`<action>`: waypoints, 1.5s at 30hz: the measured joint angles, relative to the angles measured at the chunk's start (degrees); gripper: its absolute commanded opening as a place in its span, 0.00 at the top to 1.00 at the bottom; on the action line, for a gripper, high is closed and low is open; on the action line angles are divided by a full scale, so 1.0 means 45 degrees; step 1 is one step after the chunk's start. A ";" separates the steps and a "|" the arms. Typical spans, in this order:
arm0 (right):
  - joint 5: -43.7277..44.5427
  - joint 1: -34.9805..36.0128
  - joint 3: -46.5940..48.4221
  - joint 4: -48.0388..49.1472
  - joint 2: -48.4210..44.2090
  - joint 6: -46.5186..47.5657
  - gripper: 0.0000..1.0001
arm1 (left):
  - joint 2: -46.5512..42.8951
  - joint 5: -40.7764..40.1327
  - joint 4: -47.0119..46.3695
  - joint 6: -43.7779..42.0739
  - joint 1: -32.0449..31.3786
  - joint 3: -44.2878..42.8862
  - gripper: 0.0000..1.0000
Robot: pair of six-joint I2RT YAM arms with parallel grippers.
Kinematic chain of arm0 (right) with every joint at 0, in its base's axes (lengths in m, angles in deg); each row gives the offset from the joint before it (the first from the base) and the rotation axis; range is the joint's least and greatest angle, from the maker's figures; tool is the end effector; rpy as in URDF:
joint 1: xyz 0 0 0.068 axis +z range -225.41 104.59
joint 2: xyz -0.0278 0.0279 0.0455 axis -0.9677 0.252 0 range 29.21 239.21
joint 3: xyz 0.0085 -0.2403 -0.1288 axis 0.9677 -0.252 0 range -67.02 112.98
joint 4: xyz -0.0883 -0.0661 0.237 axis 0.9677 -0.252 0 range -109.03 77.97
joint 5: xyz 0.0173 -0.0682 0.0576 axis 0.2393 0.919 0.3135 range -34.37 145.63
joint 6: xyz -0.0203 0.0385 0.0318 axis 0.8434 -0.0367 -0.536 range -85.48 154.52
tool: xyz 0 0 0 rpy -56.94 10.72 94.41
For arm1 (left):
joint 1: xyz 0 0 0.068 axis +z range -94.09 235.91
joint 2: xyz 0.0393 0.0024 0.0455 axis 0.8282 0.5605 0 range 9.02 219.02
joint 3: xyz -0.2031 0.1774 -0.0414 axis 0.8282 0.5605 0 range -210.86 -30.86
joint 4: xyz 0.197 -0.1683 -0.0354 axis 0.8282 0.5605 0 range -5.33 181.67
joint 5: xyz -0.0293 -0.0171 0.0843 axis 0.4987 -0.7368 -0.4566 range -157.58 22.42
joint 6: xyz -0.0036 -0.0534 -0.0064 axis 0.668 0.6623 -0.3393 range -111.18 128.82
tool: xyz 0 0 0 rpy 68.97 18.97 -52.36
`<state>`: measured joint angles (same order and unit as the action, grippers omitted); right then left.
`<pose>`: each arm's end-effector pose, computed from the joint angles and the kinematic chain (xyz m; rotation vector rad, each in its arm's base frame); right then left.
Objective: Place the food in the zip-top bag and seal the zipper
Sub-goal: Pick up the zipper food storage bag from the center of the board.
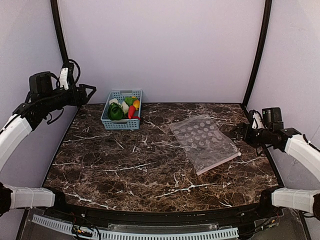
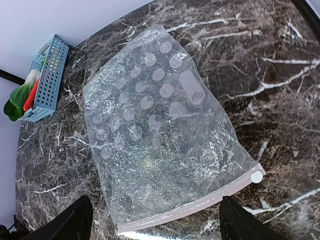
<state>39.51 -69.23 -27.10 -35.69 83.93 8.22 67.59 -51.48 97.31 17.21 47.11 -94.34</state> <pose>0.2022 0.0318 0.2571 0.2449 2.2710 0.6177 0.2244 -0.0446 0.4051 0.2173 1.7083 -0.4620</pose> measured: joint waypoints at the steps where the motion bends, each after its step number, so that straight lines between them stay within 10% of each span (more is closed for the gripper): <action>1: 0.0112 0.0126 -0.0112 0.0039 0.0117 -0.0194 0.16 | 0.0209 0.0151 -0.0175 0.0000 -0.0146 0.0010 0.07; 28: 0.0811 0.2278 -0.4289 0.5824 0.2633 -0.5168 0.34 | 0.0729 -0.0913 -0.0554 -0.0670 -0.0335 0.1676 0.07; 45: 0.2560 0.2574 -0.4881 0.5858 0.1885 -0.6513 0.36 | 0.0801 -0.0782 -0.0554 -0.0602 -0.0335 0.1676 0.07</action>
<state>51.03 -57.65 -49.07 -9.33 92.41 -21.09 71.20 -55.00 94.82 14.49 45.60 -86.80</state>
